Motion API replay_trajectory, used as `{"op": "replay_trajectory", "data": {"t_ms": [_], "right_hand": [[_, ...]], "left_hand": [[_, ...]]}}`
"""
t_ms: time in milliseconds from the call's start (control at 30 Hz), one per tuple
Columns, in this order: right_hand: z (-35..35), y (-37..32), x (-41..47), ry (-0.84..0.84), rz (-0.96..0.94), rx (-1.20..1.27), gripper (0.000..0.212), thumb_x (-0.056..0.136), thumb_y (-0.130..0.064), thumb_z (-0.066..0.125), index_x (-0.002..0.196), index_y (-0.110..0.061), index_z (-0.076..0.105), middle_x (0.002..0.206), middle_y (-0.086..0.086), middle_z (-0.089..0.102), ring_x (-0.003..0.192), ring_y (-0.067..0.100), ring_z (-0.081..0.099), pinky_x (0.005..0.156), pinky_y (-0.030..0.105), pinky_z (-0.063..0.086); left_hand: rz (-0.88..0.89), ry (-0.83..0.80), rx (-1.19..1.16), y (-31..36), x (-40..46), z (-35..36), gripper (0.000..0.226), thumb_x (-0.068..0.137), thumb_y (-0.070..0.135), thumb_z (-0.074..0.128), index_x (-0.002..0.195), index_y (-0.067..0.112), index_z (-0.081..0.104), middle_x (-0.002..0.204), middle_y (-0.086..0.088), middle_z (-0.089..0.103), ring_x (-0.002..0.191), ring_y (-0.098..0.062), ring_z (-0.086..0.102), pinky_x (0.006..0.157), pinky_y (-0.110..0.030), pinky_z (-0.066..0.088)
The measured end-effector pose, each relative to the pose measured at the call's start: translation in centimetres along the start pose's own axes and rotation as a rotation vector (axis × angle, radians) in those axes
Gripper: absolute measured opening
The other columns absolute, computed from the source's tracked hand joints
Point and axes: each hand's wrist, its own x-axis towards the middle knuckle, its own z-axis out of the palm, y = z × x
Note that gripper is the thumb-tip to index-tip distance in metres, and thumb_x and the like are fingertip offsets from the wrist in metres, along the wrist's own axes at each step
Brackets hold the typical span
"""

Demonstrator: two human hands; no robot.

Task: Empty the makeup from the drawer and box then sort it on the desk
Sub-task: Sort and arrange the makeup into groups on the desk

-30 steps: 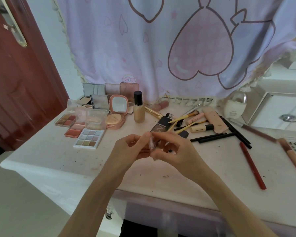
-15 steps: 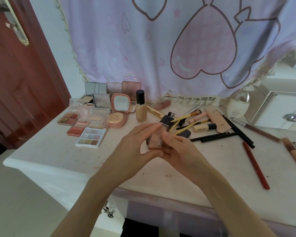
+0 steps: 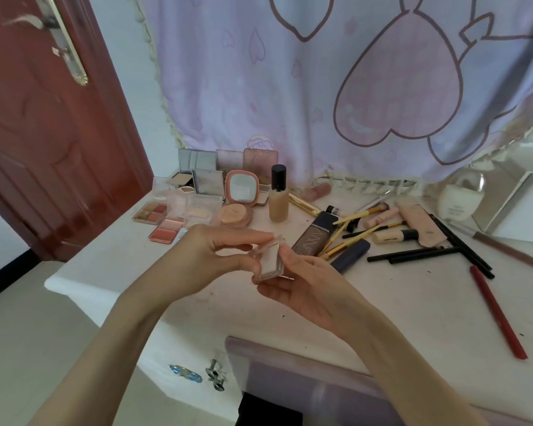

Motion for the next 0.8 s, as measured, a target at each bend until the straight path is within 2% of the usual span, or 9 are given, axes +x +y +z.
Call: {"op": "replay_trajectory", "data": {"t_ms": [100,233,333,433,500,567,700,733,800], "right_hand": [[1.0,0.8,1.2,-0.023,0.033,-0.007,0.033,0.077,-0.026,0.057,0.093,0.002,0.065,0.087,0.014,0.068,0.083,0.023,0.067,0.076,0.03,0.056],[2.5,2.4,3.7,-0.07,0.047,0.001,0.024,0.086,-0.016,0.054,0.099,0.0,0.065,0.095,0.015,0.069,0.089,0.024,0.067,0.084,0.03,0.055],[3.7,3.4,5.7,-0.057,0.023,-0.112,0.019,0.092,-0.014,0.053,0.102,-0.004,0.066,0.098,0.01,0.071,0.09,0.02,0.068,0.084,0.028,0.055],[3.9,3.7,7.2,0.139,-0.17,-0.579,0.025,0.095,-0.019,0.052,0.112,-0.006,0.065,0.101,0.002,0.069,0.097,0.017,0.065,0.09,0.029,0.051],[3.2,3.4,7.7,0.314,-0.339,-1.01,0.025,0.096,-0.023,0.047,0.111,-0.014,0.065,0.103,-0.005,0.066,0.099,0.012,0.06,0.088,0.02,0.042],[2.5,3.2,8.1,0.406,-0.411,-1.332,0.029,0.098,-0.024,0.043,0.118,-0.015,0.061,0.117,-0.001,0.062,0.107,0.015,0.053,0.088,0.02,0.034],[1.8,3.9,8.9,0.392,-0.302,-1.742,0.043,0.099,-0.032,0.034,0.14,-0.017,0.039,0.149,0.002,0.034,0.138,0.017,0.025,0.114,0.028,0.009],[1.8,4.1,8.9,0.379,-0.277,-1.798,0.045,0.1,-0.034,0.032,0.142,-0.019,0.034,0.153,0.001,0.027,0.141,0.016,0.019,0.116,0.031,0.004],[1.9,4.3,8.9,0.375,-0.267,-1.84,0.047,0.1,-0.036,0.028,0.145,-0.021,0.029,0.155,0.0,0.02,0.143,0.016,0.013,0.116,0.033,0.0]], "left_hand": [[-0.071,0.028,-0.117,-0.5,-0.7,-1.5,0.037,0.064,0.017,0.066,0.101,0.019,0.07,0.096,0.009,0.071,0.096,0.001,0.063,0.079,-0.011,0.048],[-0.074,0.068,0.026,-1.6,-0.9,-4.0,0.023,0.078,0.0,0.062,0.099,0.008,0.069,0.077,0.028,0.067,0.088,0.02,0.056,0.079,0.004,0.035],[-0.175,0.11,0.024,-3.1,-0.8,-7.2,0.026,0.078,-0.003,0.063,0.083,0.02,0.075,0.076,0.017,0.071,0.086,0.017,0.057,0.074,0.001,0.038],[-0.252,0.115,0.095,-4.5,-1.5,-10.7,0.02,0.079,0.001,0.064,0.089,0.015,0.076,0.093,0.001,0.073,0.1,0.001,0.061,0.085,-0.006,0.043],[-0.31,0.162,0.166,-5.2,-2.0,-12.6,0.018,0.078,0.0,0.066,0.089,0.011,0.074,0.086,0.008,0.073,0.088,0.006,0.063,0.076,-0.002,0.044],[-0.383,0.212,0.221,-6.1,-2.1,-14.4,0.016,0.077,0.003,0.069,0.083,0.016,0.074,0.077,0.015,0.072,0.076,0.005,0.064,0.069,-0.005,0.047],[-0.519,0.164,0.353,-8.5,-1.6,-17.6,0.014,0.08,0.015,0.071,0.08,0.028,0.077,0.077,0.006,0.073,0.079,-0.018,0.065,0.083,-0.037,0.053],[-0.547,0.143,0.399,-9.0,-1.3,-18.1,0.015,0.081,0.018,0.07,0.078,0.031,0.076,0.077,0.007,0.073,0.08,-0.02,0.065,0.082,-0.039,0.054],[-0.558,0.114,0.487,-10.2,-0.6,-18.7,0.022,0.083,0.016,0.068,0.074,0.036,0.074,0.076,0.011,0.072,0.078,-0.015,0.065,0.076,-0.027,0.053]]}}
